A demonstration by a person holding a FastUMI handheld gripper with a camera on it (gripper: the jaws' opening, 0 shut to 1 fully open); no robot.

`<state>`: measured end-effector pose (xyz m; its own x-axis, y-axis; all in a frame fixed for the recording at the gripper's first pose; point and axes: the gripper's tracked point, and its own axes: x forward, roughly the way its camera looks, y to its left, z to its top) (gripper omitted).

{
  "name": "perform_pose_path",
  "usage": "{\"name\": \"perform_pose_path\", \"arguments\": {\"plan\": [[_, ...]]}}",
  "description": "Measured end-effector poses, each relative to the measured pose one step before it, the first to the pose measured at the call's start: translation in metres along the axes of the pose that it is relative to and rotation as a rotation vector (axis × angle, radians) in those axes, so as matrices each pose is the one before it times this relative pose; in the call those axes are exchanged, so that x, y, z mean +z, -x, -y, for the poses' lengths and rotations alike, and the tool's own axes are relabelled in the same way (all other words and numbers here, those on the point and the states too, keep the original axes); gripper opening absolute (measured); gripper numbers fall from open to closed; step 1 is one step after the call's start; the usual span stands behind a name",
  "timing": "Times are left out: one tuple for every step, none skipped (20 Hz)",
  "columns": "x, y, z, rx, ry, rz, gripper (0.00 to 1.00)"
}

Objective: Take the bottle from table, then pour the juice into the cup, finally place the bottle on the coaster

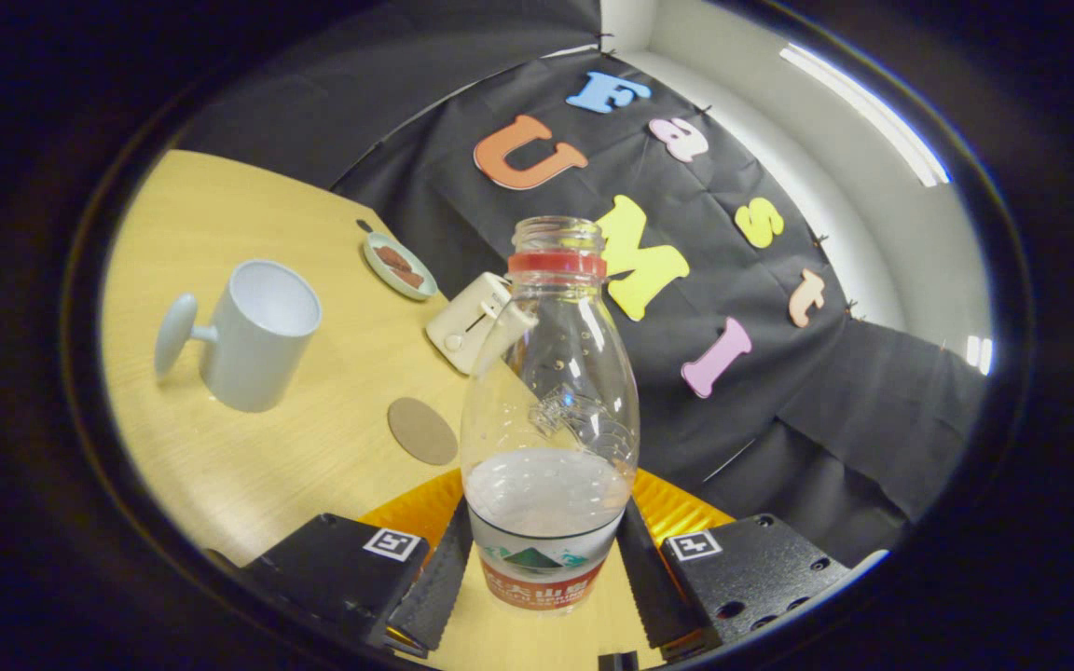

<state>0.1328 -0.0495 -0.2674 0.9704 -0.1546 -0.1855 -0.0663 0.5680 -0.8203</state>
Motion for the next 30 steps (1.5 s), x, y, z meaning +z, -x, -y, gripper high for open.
{"name": "perform_pose_path", "arguments": {"plan": [[0.00226,0.00077,-0.00138,0.00131,0.04242,0.00689,0.81],[0.00047,0.00012,-0.0017,0.00327,0.03669,0.00036,0.81],[0.00108,0.00034,-0.00226,0.00668,0.0358,-0.00184,0.81],[0.00229,-0.00609,-0.00633,0.00642,0.01912,-0.00308,0.81],[0.00031,-0.00378,-0.00385,0.00643,0.02527,-0.00551,0.81],[0.00137,-0.00309,0.00093,0.00207,0.02463,-0.00536,0.81],[0.00182,-0.00119,0.00055,-0.00141,0.02164,-0.00103,0.81],[0.00169,-0.00196,0.00279,-0.00711,0.02891,-0.00154,0.81],[-0.00021,0.00005,0.00147,-0.00842,0.02837,0.00066,0.81],[0.00187,-0.00009,0.00068,-0.00986,0.03002,0.00512,0.81],[-0.00078,0.00033,0.00113,-0.0098,0.03733,-0.00496,0.81],[-0.00022,-0.00363,0.00049,-0.00251,0.03503,-0.01056,0.81],[-0.00054,-0.00123,-0.00034,0.00254,0.02771,-0.01023,0.81],[-0.00021,-0.00176,-0.00051,-0.00249,0.02838,-0.0048,0.81],[0.00069,0.00066,0.00117,-0.00807,0.02744,0.00107,0.81],[0.00207,0.00077,0.00202,-0.01007,0.02802,0.00216,0.81],[0.00149,0.0008,0.00035,-0.00528,0.02702,0.00268,0.81],[0.0014,0.00094,0.00077,-0.00759,0.02,-0.00093,0.81],[0.00266,0.00152,0.00052,-0.00487,0.02232,0.00267,0.81],[0.00223,0.00093,0.00072,-0.00733,0.02215,0.00278,0.81],[0.00213,0.00235,-0.00014,-0.00573,0.01714,0.00401,0.81],[0.00197,0.00096,0.00143,-0.00811,0.01392,0.00013,0.81],[0.002,0.0014,0.00054,-0.00382,0.01271,0.0015,0.81],[0.00236,-0.00147,0.00156,-0.00087,0.01348,0.00076,0.81],[-0.00028,0.00166,0.00071,-0.00567,0.01526,-0.00338,0.81],[-0.00089,0.00117,-0.00024,-0.00314,0.01606,-0.00258,0.81],[0.00149,0.00046,0.00066,-0.00449,0.01223,0.00105,0.81],[0.00214,0.00083,0.00153,-0.00611,0.01012,-0.00067,0.81],[0.00213,0.00109,0.00088,-0.00627,0.01098,0.00204,0.81],[0.00212,0.00046,0.00219,-0.00683,0.01371,0.00426,0.81]]}}
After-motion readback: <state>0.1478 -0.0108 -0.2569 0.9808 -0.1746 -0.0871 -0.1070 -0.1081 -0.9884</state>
